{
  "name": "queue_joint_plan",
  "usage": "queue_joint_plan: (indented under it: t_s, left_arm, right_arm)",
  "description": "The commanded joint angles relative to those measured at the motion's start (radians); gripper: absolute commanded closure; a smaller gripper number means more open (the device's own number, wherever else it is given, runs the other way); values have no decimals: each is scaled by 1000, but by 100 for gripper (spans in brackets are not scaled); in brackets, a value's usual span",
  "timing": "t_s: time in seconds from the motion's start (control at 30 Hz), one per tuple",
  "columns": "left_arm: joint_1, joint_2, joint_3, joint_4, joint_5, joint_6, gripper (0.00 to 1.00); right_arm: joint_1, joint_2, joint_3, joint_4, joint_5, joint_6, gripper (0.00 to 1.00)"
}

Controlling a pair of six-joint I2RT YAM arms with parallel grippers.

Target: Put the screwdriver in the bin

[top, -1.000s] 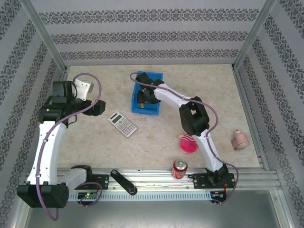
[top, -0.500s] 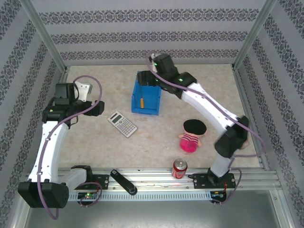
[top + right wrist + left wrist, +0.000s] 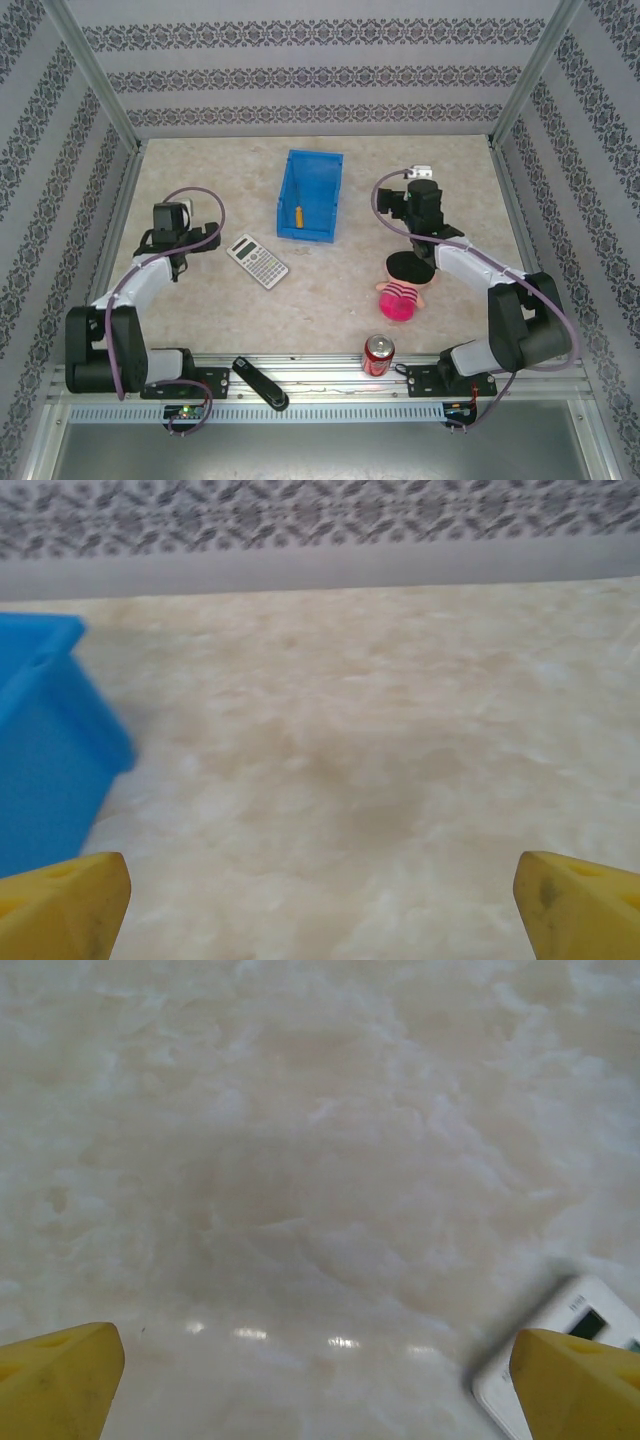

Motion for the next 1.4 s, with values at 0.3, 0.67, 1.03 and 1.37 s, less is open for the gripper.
queue_joint_plan:
  t_s: [0.3,0.67,1.03,1.37]
  left_arm:
    - [19,155,-200,728,-51,-18,1]
    - [21,150,-281,887,-3,0,1]
    - [-40,266,-348,1126,-74,53,1]
    - [-40,269,-352,1137,-63,55,1]
  right_arm:
    - [-159,-189,-239,142,9,-113,2]
    - [-265,121,-473,803,-145,-88,2]
    - [-216,109,-460,762,13,-108,2]
    - [-219,105,-435,696,-70,-133,1]
